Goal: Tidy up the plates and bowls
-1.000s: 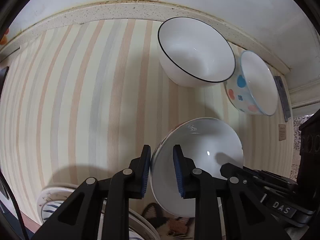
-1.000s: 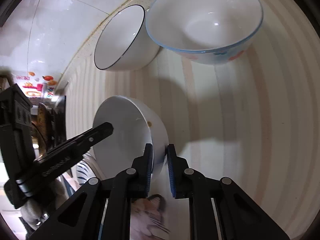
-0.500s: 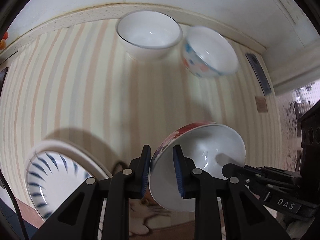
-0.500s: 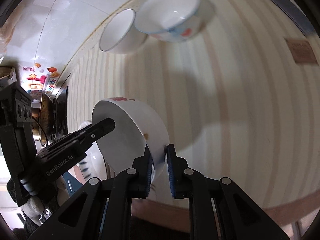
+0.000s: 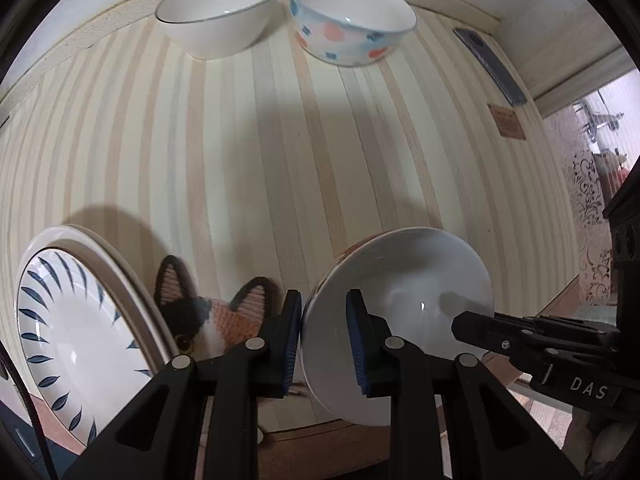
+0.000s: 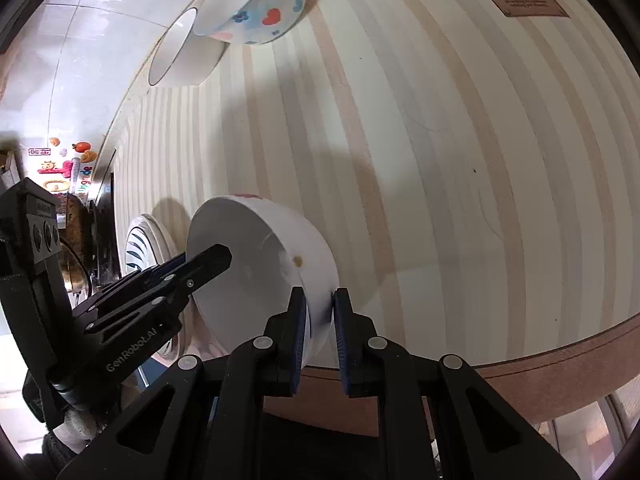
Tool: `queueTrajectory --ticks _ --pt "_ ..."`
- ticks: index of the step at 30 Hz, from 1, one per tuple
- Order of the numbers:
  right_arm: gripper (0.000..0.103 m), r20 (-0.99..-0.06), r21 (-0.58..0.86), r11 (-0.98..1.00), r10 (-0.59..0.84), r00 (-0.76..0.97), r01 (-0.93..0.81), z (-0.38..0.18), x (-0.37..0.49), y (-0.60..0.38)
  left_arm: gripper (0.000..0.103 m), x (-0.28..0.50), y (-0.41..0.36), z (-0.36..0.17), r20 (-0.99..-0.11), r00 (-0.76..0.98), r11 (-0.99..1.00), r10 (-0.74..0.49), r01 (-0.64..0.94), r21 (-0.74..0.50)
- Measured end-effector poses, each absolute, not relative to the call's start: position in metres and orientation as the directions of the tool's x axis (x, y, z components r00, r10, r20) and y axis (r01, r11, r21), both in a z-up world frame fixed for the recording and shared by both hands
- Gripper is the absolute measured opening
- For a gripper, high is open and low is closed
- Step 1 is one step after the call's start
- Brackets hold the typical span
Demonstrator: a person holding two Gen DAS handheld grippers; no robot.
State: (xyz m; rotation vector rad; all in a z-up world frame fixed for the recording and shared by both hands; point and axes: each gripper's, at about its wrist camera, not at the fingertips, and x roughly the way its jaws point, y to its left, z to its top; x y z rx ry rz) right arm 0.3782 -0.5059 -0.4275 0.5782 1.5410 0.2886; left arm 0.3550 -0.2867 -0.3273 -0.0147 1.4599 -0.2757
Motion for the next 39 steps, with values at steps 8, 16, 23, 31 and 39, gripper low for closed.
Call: queueTrajectory --ticks 8,16,23,31,39 --pt "0.016 -0.854 0.516 0.836 0.519 0.036 0.189 -0.422 0.387 -0.516 0.021 0.355 -0.283 -0.315 -0.974 0.130 0.968 -0.188 0.191 -0.161" --pt "0.054 -0.806 0.580 0.810 0.554 0.209 0.089 -0.340 0.449 -0.532 0.024 0.406 -0.246 -0.246 -0.932 0.314 0.980 -0.183 0.132 -0.148" --pt "0.054 -0.796 0.545 0.833 0.549 0.253 -0.093 -0.312 0.577 -0.469 0.024 0.498 -0.190 -0.245 -0.919 0.367 0.985 -0.146 -0.028 -0.168" --pt "0.047 -0.889 0.394 0.892 0.430 0.155 -0.221 -0.358 0.686 -0.388 0.024 0.564 -0.169 -0.299 -0.946 0.285 0.971 -0.156 -0.134 -0.200" --pt "0.015 -0.937 0.320 0.908 0.345 0.048 -0.272 -0.405 0.711 -0.358 0.024 0.578 -0.179 -0.325 -0.953 0.259 0.975 -0.155 -0.115 -0.189"
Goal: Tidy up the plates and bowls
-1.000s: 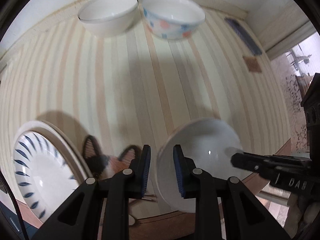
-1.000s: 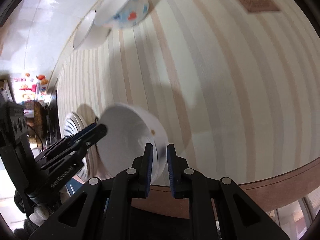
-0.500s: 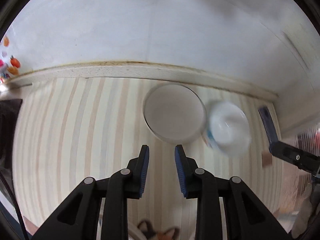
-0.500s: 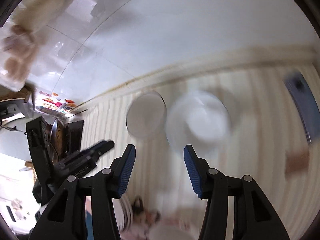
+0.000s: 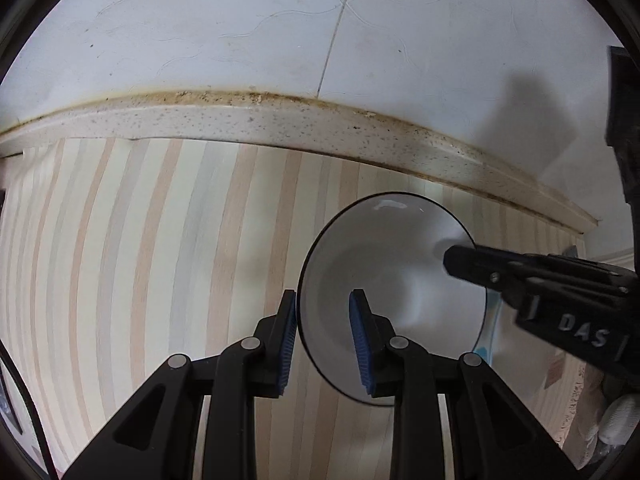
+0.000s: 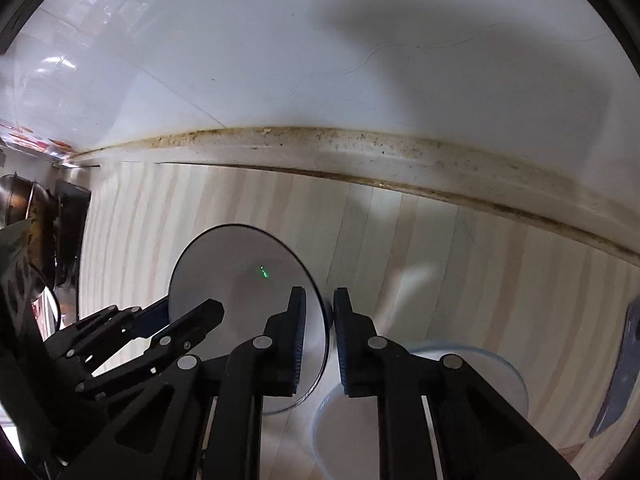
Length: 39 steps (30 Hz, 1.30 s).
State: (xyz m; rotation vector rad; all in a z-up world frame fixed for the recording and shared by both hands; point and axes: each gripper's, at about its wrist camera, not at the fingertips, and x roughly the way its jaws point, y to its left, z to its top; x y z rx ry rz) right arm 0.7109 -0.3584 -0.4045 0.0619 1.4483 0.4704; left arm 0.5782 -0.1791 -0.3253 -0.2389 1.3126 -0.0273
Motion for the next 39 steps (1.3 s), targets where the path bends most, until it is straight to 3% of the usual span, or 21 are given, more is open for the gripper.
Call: queueTrajectory --ticks 7,19,29,39 --pt "0.014 -0.928 0.354 0.904 0.372 0.032 -0.241 -0.399 0.709 -0.355 0.024 0.573 -0.175 -0.312 -0.951 0.272 0.975 -0.148 -0.123 -0.187" --pt "0.014 -0.919 0.362 0.895 0.390 0.063 -0.262 -0.337 0.673 -0.357 0.024 0.540 -0.178 -0.258 -0.939 0.319 0.984 -0.131 -0.072 -0.162" --pt "0.014 -0.924 0.349 0.915 0.372 0.091 -0.202 -0.292 0.563 -0.407 0.024 0.464 -0.209 -0.225 -0.931 0.313 0.982 -0.188 0.059 -0.178" --pt "0.014 -0.937 0.345 0.936 0.348 0.024 -0.076 -0.320 0.449 -0.467 0.024 0.390 -0.253 -0.243 -0.946 0.194 0.956 -0.259 0.193 -0.222"
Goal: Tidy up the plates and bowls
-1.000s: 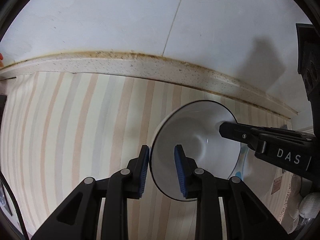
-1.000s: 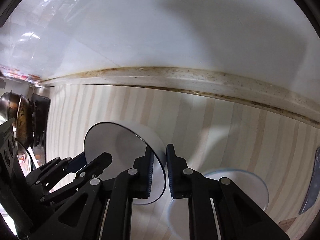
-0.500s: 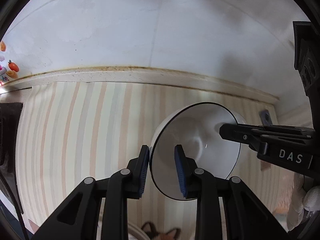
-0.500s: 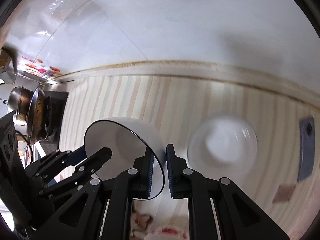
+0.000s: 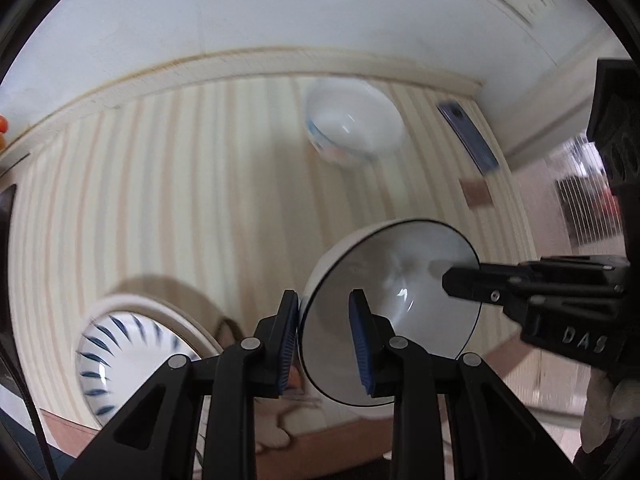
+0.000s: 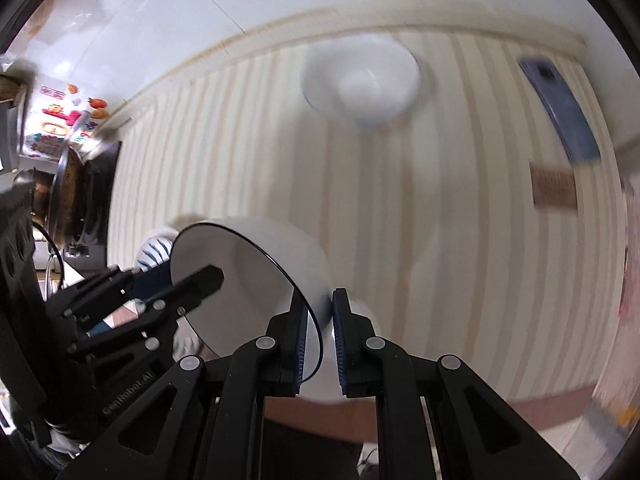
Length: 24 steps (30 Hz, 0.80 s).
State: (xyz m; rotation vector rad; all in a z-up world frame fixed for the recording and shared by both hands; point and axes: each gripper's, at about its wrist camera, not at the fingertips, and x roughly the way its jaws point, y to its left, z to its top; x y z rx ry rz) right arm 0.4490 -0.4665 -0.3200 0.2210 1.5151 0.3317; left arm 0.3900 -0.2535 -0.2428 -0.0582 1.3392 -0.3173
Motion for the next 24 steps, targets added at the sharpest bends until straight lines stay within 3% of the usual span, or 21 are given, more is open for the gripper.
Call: queueTrajectory --ticks 9,24 --pt "0.014 -0.941 0.332 0.943 0.331 -0.063 -0.003 -0.363 0.401 -0.493 0.024 0.368 -0.289 -0.266 -0.967 0.132 0.941 -0.218 0.292 -0.172" --pt "0.014 -0.888 0.417 0.897 0.436 -0.145 0.145 -0.397 0.404 -0.510 0.024 0.374 -0.306 -0.291 -0.984 0.078 0.941 -0.158 0.316 -0.126"
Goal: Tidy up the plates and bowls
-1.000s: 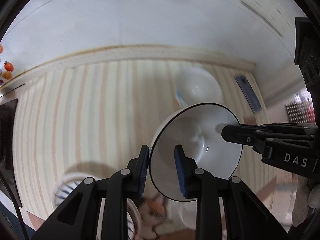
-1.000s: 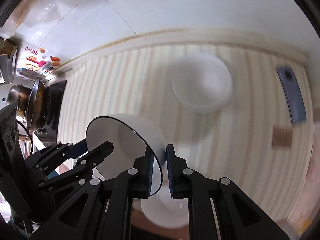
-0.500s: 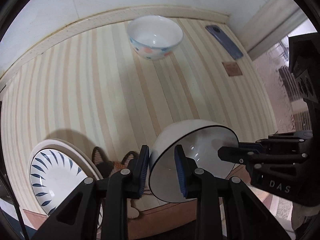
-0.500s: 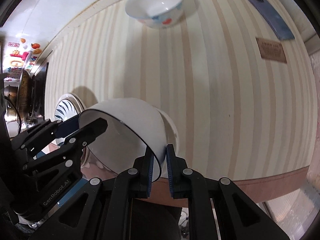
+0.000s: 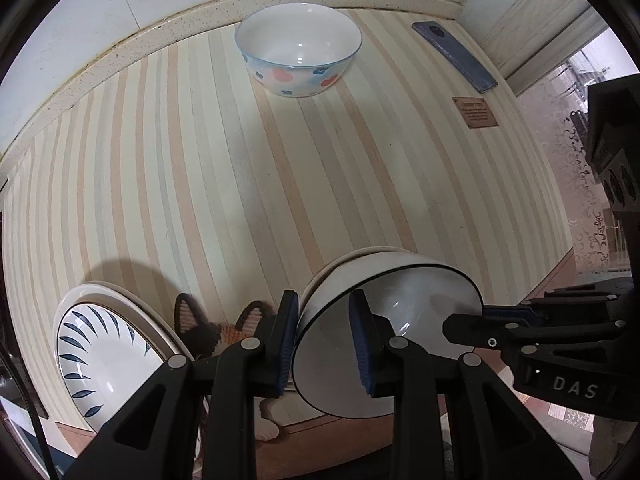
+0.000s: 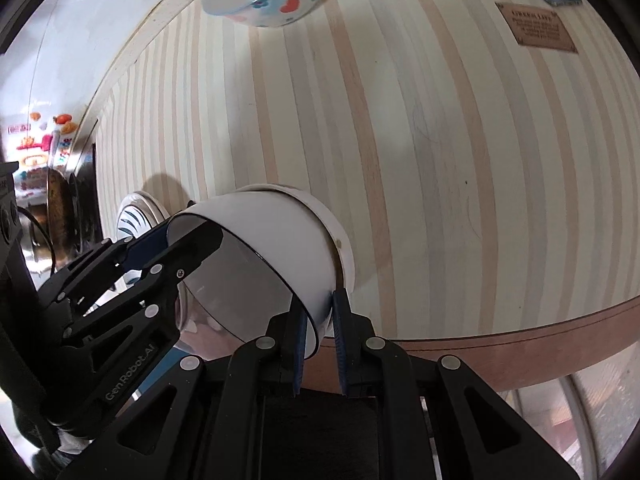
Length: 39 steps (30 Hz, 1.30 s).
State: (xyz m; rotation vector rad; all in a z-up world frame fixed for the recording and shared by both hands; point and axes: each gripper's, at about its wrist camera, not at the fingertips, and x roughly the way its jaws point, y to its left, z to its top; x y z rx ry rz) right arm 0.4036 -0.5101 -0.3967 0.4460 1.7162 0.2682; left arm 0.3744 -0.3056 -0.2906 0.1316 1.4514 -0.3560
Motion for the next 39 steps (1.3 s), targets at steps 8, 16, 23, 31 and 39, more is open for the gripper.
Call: queueTrajectory --ticks 8,16,23,31,39 --pt "0.015 -0.890 0.412 0.900 0.431 -0.146 0.142 -0.396 0.412 -0.508 0.024 0.378 -0.309 -0.293 -0.987 0.077 0.941 -0.140 0.320 -0.108" --pt "0.023 -0.909 0.412 0.908 0.416 -0.041 0.077 -0.353 0.425 -0.523 0.024 0.391 -0.294 -0.251 -0.966 0.187 0.954 -0.177 0.273 -0.122" --pt "0.055 -0.877 0.477 0.873 0.465 0.119 0.101 -0.328 0.491 -0.544 0.030 0.465 -0.266 -0.221 -0.932 0.260 0.965 -0.252 0.143 -0.221" --pt "0.055 -0.862 0.502 0.846 0.472 0.185 0.178 -0.349 0.584 -0.553 0.030 0.552 -0.262 -0.253 -0.930 0.268 0.968 -0.250 0.068 -0.241" --pt "0.037 -0.889 0.458 0.868 0.446 0.105 0.190 -0.406 0.635 -0.539 0.025 0.587 -0.283 -0.316 -0.954 0.156 0.965 -0.257 0.096 -0.245"
